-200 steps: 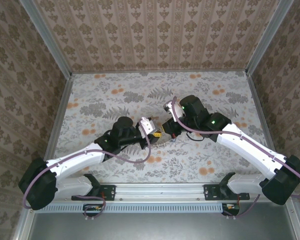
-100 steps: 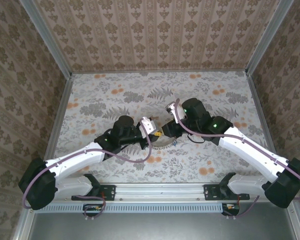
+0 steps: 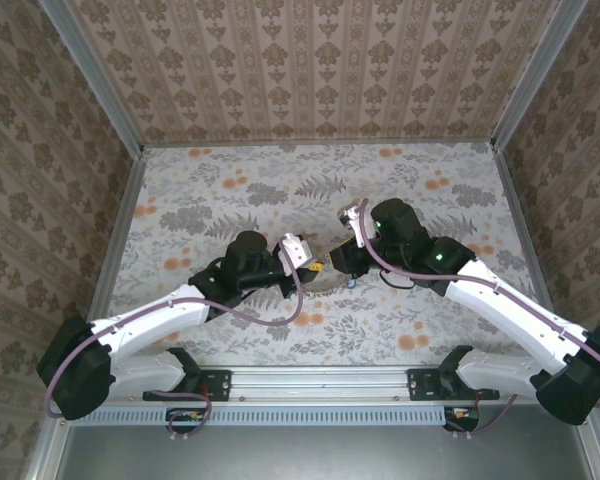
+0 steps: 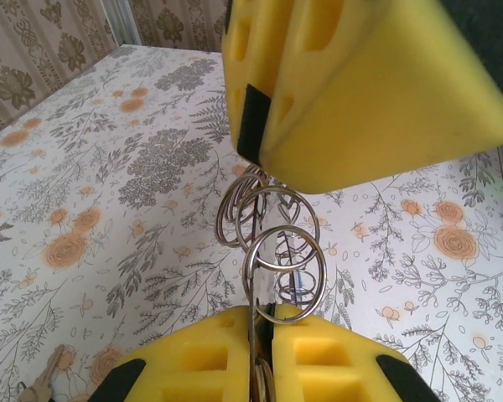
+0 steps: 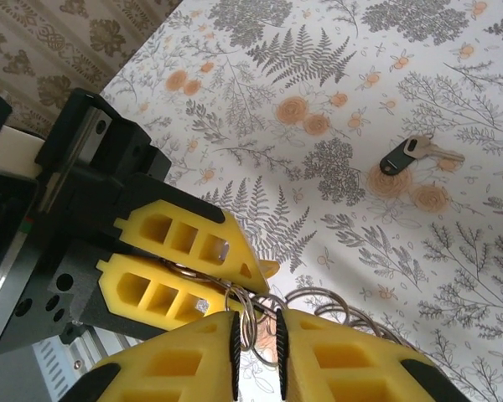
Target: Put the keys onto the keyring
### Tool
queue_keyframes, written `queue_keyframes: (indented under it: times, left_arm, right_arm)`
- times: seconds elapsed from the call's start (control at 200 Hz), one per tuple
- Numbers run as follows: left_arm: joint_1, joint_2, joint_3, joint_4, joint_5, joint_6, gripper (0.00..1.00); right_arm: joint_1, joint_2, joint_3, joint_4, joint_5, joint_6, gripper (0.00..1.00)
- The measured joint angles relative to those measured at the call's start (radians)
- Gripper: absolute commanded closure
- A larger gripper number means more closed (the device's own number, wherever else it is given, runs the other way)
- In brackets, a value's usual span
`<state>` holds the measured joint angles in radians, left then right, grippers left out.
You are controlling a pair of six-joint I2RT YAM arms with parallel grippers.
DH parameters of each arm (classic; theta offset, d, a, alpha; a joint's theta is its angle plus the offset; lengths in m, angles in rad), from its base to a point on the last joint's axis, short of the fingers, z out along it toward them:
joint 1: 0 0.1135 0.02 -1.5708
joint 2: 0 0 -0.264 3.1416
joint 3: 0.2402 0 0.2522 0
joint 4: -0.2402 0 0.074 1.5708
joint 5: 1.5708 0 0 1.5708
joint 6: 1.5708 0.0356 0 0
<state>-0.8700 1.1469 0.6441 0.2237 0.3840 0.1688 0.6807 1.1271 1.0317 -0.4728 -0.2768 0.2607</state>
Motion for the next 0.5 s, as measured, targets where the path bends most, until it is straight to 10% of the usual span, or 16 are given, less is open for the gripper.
queue_keyframes:
  times: [0.5]
  left_arm:
    - [0.001, -0.050, -0.016, 0.036, -0.014, -0.005, 1.00]
  right_arm:
    - [-0.114, -0.064, -0.137, 0.236, -0.283, 0.394, 0.77]
